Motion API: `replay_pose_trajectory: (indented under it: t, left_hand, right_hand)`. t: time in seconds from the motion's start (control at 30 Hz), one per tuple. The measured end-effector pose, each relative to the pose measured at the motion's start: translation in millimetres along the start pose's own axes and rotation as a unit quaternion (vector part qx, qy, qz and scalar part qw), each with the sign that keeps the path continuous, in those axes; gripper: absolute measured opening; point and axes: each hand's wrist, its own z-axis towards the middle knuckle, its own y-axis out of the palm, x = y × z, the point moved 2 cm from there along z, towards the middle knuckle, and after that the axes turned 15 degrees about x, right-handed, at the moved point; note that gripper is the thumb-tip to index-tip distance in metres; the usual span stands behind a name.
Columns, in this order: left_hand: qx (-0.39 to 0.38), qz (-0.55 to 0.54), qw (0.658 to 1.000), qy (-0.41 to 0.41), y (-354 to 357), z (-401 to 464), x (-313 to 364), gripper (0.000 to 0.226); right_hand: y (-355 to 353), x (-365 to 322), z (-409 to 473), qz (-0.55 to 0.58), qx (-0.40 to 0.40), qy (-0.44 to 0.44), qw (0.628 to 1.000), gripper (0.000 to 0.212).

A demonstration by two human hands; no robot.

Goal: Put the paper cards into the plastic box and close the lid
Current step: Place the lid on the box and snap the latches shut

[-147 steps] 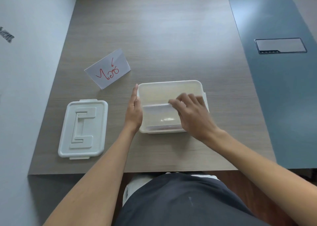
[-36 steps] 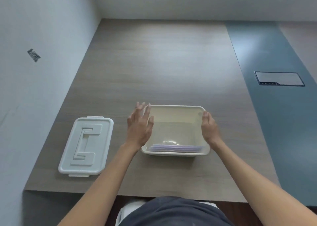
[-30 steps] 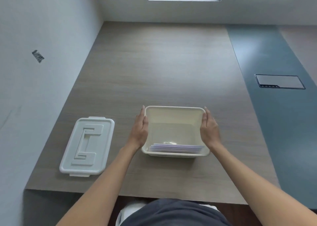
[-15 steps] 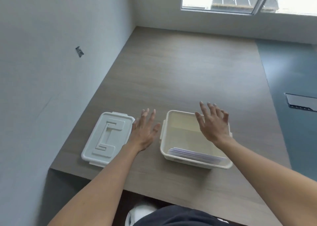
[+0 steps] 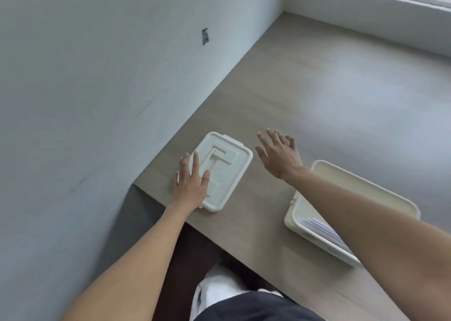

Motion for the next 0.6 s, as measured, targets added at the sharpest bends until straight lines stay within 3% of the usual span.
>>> replay_pose_trajectory:
  t: [0.17,0.27,0.43,0.6]
  left_hand:
    - [0.011,-0.057,0.987,-0.147,7,-19,-30,0.064]
    - [0.027,-0.11,0.97,-0.213,14,-27,-37,0.055]
    - [0.019,-0.281,0.866,-0.414,24,-29,-44,0.026]
    - [0.063,-0.323,0.781,-0.531,33,-25,-58,0.016]
  right_hand:
    - [33,-35,35,0.035,-0.105,-0.01,0.994,0.057]
    - [53,-52,49,0.092,-0.156,0.041,0.983,0.061]
    - [80,-65,56,0.137,-0.192,0.096,0.967,0.07]
    - [87,-55,49,0.155,-0.123,0.143,0.97,0.07]
